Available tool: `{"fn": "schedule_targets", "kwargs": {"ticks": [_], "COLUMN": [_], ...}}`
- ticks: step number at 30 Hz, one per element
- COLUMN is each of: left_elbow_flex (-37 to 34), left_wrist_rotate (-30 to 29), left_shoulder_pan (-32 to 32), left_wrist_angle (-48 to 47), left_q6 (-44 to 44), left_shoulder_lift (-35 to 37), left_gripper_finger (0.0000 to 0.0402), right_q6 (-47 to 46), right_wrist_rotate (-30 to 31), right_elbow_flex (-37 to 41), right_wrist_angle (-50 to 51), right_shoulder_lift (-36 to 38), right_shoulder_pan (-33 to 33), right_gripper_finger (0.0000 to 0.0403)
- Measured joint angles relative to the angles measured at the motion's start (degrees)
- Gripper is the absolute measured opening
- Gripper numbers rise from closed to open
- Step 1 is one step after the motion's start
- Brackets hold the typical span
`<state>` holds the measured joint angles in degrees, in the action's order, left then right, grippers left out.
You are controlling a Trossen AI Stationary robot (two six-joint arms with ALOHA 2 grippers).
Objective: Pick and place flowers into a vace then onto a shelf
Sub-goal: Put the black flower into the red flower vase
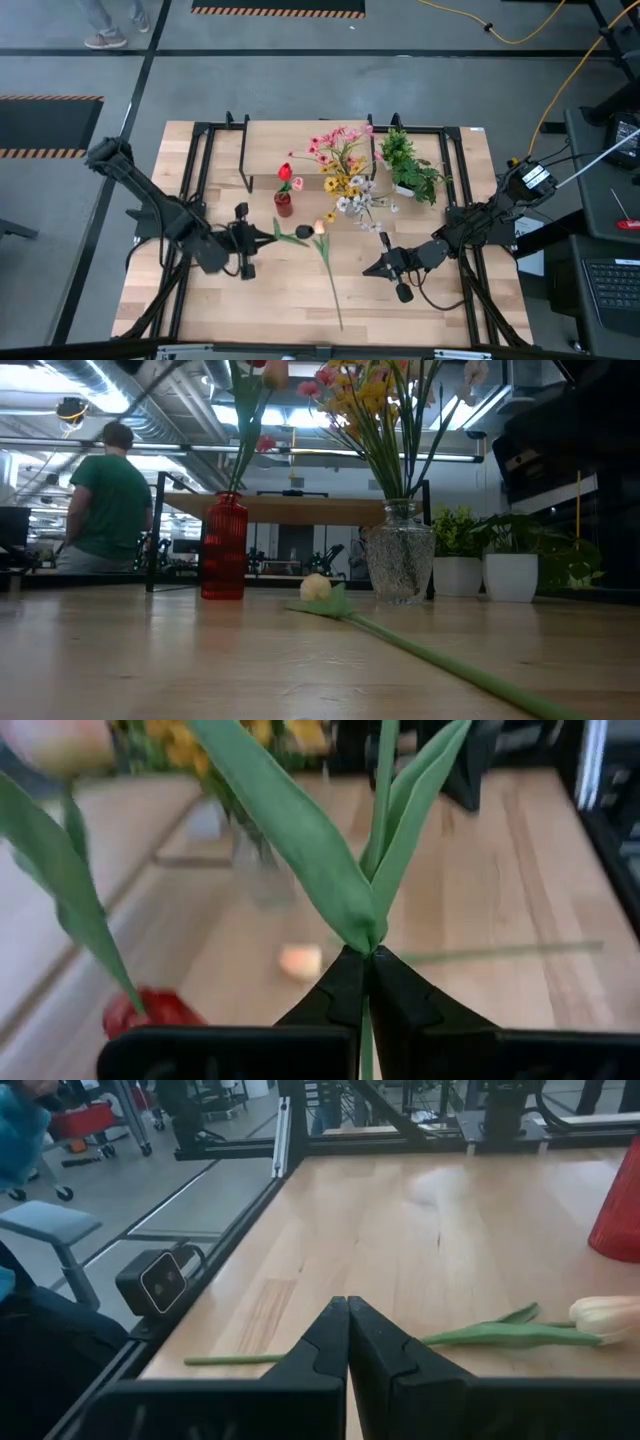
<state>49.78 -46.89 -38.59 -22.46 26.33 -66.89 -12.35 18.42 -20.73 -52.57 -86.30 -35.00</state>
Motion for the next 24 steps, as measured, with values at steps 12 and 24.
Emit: {"fn": "schedule_targets", "kwargs": {"ticks": [12, 24], "left_elbow_flex": [-18.7, -20.5], "left_wrist_rotate": [5.1, 4.6], "left_shoulder_pan": [7.9, 11.9], "left_wrist_angle": [42.1, 64.0], "left_q6": [-27.0, -50.8], "left_shoulder_lift": [11.9, 12.5], "left_gripper_finger": [0.0003, 0.0003], "right_q6": [0.7, 1.1], "right_wrist_rotate": [0.0, 0.2], "right_elbow_flex": [0.0, 0.0], "right_wrist_angle": [0.2, 0.2], "right_shoulder_lift": [0.0, 0.0], "right_shoulder_pan": [0.0, 0.0], "right_gripper_finger": [0.0007, 0.0007]}}
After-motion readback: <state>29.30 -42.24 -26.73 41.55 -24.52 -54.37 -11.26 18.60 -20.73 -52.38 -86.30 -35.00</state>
